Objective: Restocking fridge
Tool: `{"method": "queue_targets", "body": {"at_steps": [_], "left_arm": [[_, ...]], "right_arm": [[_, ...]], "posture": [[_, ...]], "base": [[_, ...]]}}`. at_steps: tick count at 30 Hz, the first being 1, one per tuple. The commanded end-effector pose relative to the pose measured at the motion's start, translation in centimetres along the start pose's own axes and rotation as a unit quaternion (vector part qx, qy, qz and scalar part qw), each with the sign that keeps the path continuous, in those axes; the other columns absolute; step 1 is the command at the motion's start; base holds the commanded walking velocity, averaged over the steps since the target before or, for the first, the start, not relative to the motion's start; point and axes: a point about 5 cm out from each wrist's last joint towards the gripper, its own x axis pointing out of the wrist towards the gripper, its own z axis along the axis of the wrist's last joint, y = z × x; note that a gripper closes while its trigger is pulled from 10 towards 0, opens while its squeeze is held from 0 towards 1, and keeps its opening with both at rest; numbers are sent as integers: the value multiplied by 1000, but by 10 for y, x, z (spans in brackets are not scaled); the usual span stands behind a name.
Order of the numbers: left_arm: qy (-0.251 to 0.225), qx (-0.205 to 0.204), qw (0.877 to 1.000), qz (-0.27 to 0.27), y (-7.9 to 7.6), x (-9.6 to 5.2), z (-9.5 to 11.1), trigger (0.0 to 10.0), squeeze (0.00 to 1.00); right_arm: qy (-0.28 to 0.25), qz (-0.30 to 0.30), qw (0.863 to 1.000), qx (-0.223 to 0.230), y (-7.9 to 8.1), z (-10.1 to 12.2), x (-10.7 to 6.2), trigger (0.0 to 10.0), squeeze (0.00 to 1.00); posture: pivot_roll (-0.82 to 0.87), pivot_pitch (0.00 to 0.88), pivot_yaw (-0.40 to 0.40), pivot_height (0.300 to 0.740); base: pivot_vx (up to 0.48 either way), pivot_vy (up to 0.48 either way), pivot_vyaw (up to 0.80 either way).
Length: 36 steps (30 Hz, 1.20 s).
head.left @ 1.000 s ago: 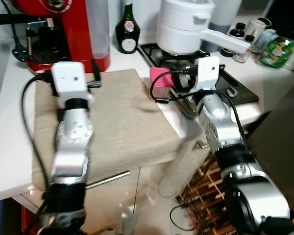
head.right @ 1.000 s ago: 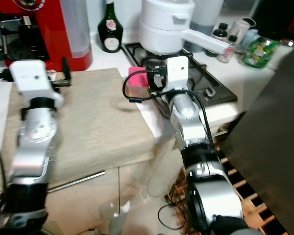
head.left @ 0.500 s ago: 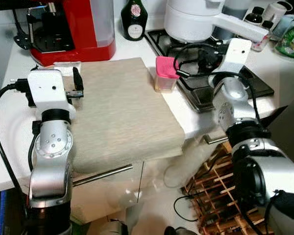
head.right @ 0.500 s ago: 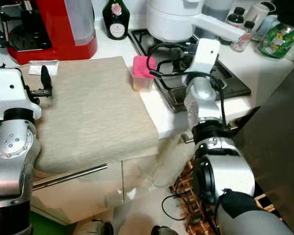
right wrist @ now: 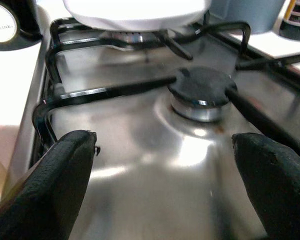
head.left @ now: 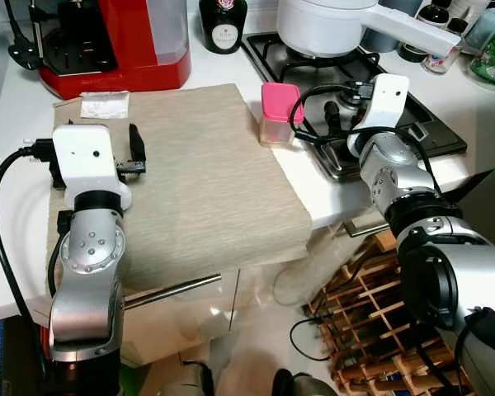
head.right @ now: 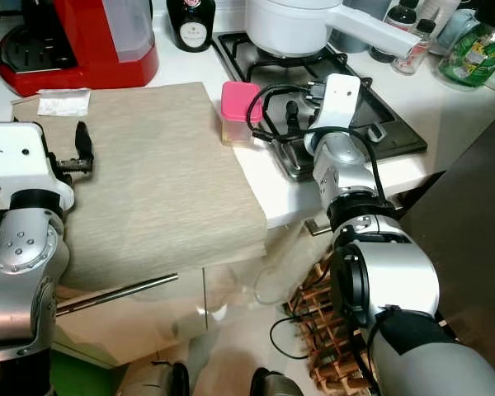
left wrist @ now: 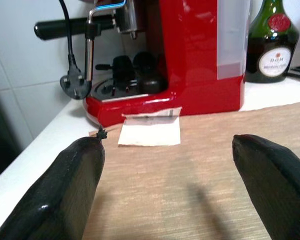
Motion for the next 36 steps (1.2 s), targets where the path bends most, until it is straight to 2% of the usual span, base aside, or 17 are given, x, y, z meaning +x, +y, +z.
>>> {"method": "queue_targets", "body": {"at_steps": [1, 9, 21, 25, 28, 29, 32, 36], "left_arm": [[1, 1, 1000, 2, 0, -3, 2, 10000, 0], [6, 2, 1000, 7, 1, -3, 1, 10000, 0], [9, 3, 1000, 12, 3, -5, 1, 10000, 0], [11, 1, 1000, 11, 1, -4, 0, 10000, 0], [12, -2, 1000, 8, -1, -4, 0, 10000, 0], [12, -3, 1000, 8, -2, -4, 1, 10000, 0], [12, -3, 1000, 8, -2, -4, 1, 10000, 0], [14, -4, 1000, 8, -2, -4, 0, 10000, 0]], "right_arm": [[0, 0, 1000, -9, -3, 9, 1, 10000, 35], [10, 14, 1000, -13, 5, 18, 4, 10000, 39], [-4, 40, 999, -30, 19, 32, 7, 10000, 43], [-10, 58, 998, -35, 28, 36, 7, 10000, 39], [-20, 68, 996, -52, 33, 39, 7, 10000, 43], [-30, 77, 994, -73, 36, 41, 7, 10000, 43], [-34, 88, 992, -81, 40, 41, 7, 10000, 43], [-37, 118, 989, -86, 55, 39, 6, 10000, 47]], "posture": [[171, 189, -66, 740], [180, 194, -85, 740], [178, 200, -81, 740], [178, 200, -81, 740], [178, 200, -81, 740], [178, 200, -81, 740], [178, 200, -81, 740], [171, 195, -77, 740]], "base": [[0, 0, 0], [0, 0, 0], [0, 0, 0], [0, 0, 0], [0, 0, 0], [0, 0, 0], [0, 0, 0], [0, 0, 0]]}}
